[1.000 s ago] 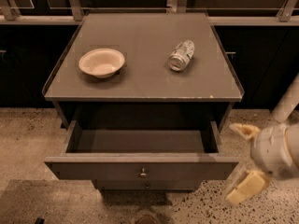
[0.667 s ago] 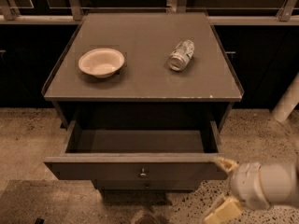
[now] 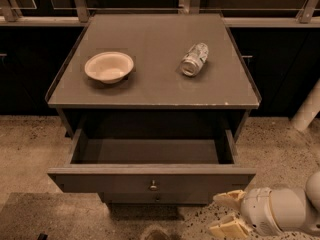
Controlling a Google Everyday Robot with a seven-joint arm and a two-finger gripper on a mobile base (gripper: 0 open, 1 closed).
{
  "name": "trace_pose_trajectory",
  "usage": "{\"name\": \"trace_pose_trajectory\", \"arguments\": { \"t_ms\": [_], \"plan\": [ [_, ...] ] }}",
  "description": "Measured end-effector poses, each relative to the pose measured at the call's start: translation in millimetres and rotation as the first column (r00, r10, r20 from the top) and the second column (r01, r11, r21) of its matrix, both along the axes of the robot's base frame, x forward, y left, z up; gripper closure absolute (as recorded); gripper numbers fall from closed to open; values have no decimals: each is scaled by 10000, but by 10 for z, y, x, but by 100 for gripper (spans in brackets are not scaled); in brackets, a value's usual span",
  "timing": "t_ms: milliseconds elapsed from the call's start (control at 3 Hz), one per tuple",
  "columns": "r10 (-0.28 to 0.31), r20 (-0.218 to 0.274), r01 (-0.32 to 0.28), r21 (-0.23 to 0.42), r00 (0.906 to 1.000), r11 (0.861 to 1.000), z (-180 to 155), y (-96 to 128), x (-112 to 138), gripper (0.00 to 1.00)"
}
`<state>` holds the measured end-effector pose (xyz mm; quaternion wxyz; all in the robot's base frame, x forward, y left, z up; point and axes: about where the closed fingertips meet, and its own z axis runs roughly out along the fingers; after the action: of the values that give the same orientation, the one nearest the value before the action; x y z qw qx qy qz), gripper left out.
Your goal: Close top drawer
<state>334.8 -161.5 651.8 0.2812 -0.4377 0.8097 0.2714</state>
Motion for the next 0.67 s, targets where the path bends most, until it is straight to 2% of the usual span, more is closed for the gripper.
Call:
{"name": "trace_pose_trajectory", "arguments": {
  "t_ms": [667],
  "plan": [
    [-145,57,145,-22,9999,9999,-46,-2,2,87]
  ]
}}
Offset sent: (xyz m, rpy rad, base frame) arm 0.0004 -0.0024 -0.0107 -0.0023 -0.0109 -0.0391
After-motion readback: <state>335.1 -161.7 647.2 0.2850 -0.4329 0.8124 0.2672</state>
